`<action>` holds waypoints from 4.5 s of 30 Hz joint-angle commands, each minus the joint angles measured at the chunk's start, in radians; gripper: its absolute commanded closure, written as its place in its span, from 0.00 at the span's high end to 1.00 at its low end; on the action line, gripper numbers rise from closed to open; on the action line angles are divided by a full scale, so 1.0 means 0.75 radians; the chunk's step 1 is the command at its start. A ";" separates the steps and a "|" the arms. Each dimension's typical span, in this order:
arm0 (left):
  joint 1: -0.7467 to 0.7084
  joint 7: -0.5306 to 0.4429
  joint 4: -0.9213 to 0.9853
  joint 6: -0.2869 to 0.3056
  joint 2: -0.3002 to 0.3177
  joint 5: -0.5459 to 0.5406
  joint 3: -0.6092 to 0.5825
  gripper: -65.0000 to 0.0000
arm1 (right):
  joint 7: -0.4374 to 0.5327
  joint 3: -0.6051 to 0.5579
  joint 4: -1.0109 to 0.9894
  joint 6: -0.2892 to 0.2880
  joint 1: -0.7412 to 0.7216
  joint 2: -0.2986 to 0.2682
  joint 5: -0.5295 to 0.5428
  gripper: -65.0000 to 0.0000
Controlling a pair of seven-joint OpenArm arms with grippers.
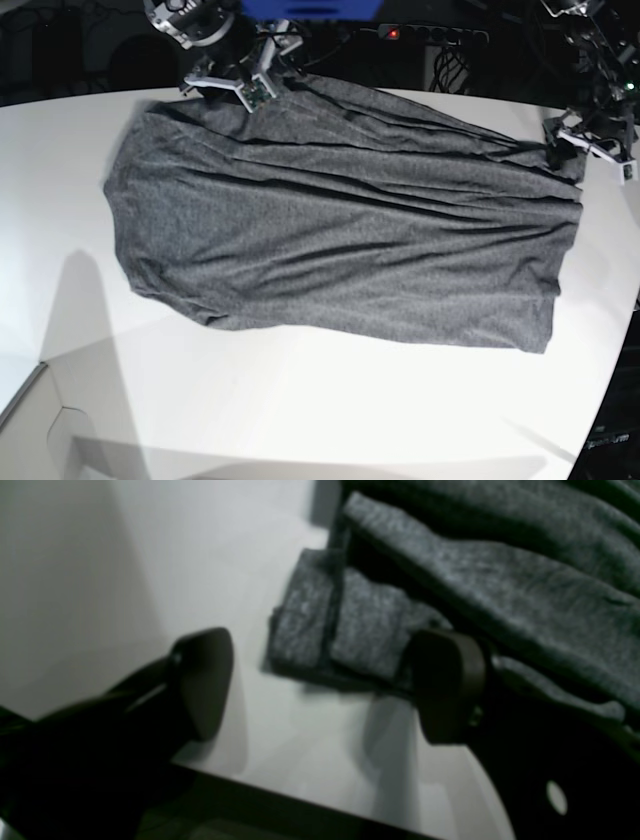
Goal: Layout the t-shirt on the table in an organized manner, then fold the t-shirt properly
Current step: 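Pull the grasped shirt corners apart with both grippers to stretch it, then lift the shirt edge with both grippers and lay it back flat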
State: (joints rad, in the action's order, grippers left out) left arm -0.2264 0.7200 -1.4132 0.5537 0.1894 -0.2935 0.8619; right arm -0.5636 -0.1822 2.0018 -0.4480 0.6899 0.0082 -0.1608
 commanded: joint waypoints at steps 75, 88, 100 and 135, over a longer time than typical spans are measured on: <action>0.014 -0.006 -0.277 0.009 0.029 -0.017 -0.043 0.00 | 0.012 -0.034 0.037 0.132 -0.160 -0.127 0.013 0.00; 0.201 -0.008 -0.183 0.009 0.029 -0.015 -0.097 0.00 | 0.008 -0.034 -0.008 0.132 -0.401 -0.172 0.011 0.00; 0.440 -0.016 0.019 0.003 0.047 -0.013 -0.111 0.00 | 0.008 -0.034 -0.168 0.032 -0.569 -0.172 0.009 0.00; 0.565 -0.014 0.165 0.005 0.047 0.247 -0.158 0.70 | 0.022 0.195 -0.291 0.021 -0.724 -0.120 0.009 0.39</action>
State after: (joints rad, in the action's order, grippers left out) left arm 0.1909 0.7258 -1.2739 0.5545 0.2047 -0.1001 0.7368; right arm -0.5724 -0.0360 1.7622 -0.4305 0.1551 -0.0807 -0.1604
